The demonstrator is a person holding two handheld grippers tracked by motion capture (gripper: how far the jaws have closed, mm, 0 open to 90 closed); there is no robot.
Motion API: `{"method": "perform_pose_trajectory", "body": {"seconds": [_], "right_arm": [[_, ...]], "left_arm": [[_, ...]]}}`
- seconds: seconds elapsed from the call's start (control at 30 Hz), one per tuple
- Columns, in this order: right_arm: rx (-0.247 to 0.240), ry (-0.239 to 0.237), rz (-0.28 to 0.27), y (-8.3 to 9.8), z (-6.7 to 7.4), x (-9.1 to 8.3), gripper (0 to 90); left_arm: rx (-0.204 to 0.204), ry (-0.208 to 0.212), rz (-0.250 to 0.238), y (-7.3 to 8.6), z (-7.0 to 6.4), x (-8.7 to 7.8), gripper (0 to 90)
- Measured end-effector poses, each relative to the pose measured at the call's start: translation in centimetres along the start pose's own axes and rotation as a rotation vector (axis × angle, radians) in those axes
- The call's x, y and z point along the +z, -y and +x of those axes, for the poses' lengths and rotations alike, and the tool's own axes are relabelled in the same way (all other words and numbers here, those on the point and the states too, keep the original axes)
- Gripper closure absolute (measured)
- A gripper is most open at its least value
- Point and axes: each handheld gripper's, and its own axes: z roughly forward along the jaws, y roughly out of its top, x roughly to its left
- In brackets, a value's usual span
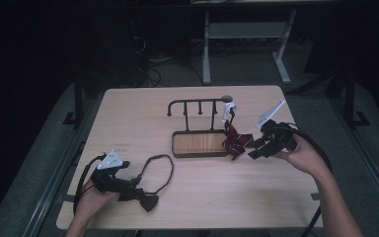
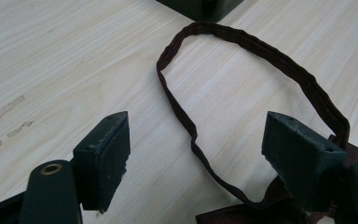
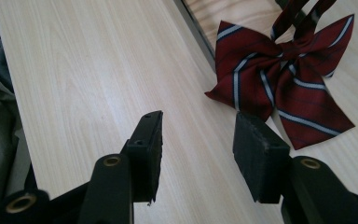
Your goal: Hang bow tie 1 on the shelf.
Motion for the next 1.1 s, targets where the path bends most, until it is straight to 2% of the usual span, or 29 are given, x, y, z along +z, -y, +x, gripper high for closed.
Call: {"method": "perform_pose_trajectory", "body": {"seconds": [0.5,1.0,1.1], "right_arm": [[0.033,-0.004,-0.010,2.0,0.6,1.4,47.3],[0.030,0.007,-0.019,3.3,1.7,2.6,42.5],[0.028,0.019,-0.002,3.4,2.1,2.8,41.2]], "left_arm": [[0.003,0.004,0.006,0.0,0.0,0.2,23.9],[0.006,0.007,0.016,0.0,-0.2,0.3,24.0],[0.007,0.007,0.022,0.0,-0.2,0.4,23.9]]}}
